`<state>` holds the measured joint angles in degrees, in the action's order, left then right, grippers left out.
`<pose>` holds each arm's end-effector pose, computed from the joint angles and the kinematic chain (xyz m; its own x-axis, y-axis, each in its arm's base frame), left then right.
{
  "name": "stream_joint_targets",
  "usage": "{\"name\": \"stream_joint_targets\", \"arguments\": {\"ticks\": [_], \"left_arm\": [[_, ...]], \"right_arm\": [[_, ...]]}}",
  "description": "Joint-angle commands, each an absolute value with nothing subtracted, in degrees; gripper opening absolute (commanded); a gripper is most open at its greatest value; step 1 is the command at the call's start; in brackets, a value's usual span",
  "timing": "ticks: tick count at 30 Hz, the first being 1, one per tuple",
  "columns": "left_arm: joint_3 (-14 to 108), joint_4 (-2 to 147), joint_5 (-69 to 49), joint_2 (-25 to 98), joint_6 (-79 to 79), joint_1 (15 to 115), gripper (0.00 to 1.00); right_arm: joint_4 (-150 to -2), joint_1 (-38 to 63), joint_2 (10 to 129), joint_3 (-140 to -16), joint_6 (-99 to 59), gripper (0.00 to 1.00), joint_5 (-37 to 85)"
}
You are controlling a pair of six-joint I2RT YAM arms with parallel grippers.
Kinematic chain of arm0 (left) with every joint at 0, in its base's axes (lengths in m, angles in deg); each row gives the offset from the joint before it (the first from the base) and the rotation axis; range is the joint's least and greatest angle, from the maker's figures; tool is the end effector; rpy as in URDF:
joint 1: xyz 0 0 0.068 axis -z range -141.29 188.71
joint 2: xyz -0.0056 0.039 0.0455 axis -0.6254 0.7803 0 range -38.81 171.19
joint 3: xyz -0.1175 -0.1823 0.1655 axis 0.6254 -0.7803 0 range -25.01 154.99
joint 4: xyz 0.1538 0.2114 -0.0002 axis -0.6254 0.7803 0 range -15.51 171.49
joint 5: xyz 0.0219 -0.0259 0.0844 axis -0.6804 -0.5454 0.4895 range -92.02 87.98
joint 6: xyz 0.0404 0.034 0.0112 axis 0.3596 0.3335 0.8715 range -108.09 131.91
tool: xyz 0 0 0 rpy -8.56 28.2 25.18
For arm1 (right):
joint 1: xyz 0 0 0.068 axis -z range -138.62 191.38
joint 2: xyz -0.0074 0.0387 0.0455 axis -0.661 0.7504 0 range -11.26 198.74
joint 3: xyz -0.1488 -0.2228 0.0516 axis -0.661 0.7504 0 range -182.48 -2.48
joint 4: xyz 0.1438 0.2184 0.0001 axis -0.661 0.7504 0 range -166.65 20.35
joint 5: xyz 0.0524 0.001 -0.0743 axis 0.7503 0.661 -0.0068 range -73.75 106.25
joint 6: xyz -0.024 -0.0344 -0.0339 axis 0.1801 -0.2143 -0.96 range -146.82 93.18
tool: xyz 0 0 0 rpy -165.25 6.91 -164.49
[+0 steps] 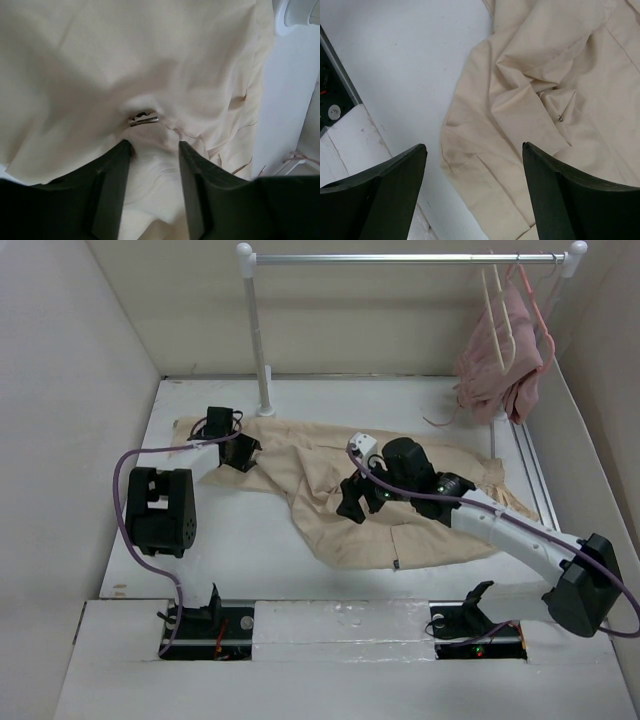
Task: Place the trousers on the hanger
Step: Flatten out the trousers at the center of the board.
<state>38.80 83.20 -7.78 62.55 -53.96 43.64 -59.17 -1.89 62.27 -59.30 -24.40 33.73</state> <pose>0.3768 -0.0360 0.1915 -0.4353 -0.8738 -0.2166 -0.5937 0.4595 -0.6606 0.2012 0.2042 0.2930 -0.4440 -0.3626 -0.8194 -0.8167 0.5400 0.2036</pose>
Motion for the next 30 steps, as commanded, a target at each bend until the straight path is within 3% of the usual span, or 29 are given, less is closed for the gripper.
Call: {"name": "stream_joint_targets", "arguments": {"ticks": [1, 2, 3, 4, 10, 18, 25, 30], "left_arm": [[40.4, 81.8, -8.5, 63.1, -52.9, 43.7, 0.38], [40.6, 81.4, -8.8, 63.8, -52.9, 43.7, 0.14], [40.6, 81.3, -8.8, 63.8, -52.9, 43.7, 0.14], [40.9, 81.5, -9.2, 63.8, -52.7, 43.7, 0.00], [44.0, 87.3, -3.5, 55.7, -48.6, 43.7, 0.00], [40.1, 101.9, 13.1, 29.9, -39.3, 44.2, 0.00], [22.3, 109.4, 13.3, 13.8, -39.2, 44.2, 0.00], [15.1, 111.9, 5.4, 5.0, -40.6, 44.9, 0.01]], "right_arm": [[-60.0, -1.8, 60.7, -58.7, -24.1, 0.82, 34.9], [-59.8, -1.8, 60.6, -59.0, -24.3, 0.82, 34.8], [-59.8, -1.8, 60.6, -59.0, -24.3, 0.82, 34.8], [-59.7, -1.8, 60.5, -59.1, -24.4, 0.82, 34.7], [-59.6, 0.2, 60.9, -58.2, -25.3, 0.83, 35.7], [-61.3, 2.0, 64.1, -57.5, -26.1, 0.82, 39.4], [-60.8, 3.1, 66.6, -57.1, -28.8, 0.83, 41.0], [-59.7, 4.2, 68.2, -57.3, -30.1, 0.83, 41.4]]}}
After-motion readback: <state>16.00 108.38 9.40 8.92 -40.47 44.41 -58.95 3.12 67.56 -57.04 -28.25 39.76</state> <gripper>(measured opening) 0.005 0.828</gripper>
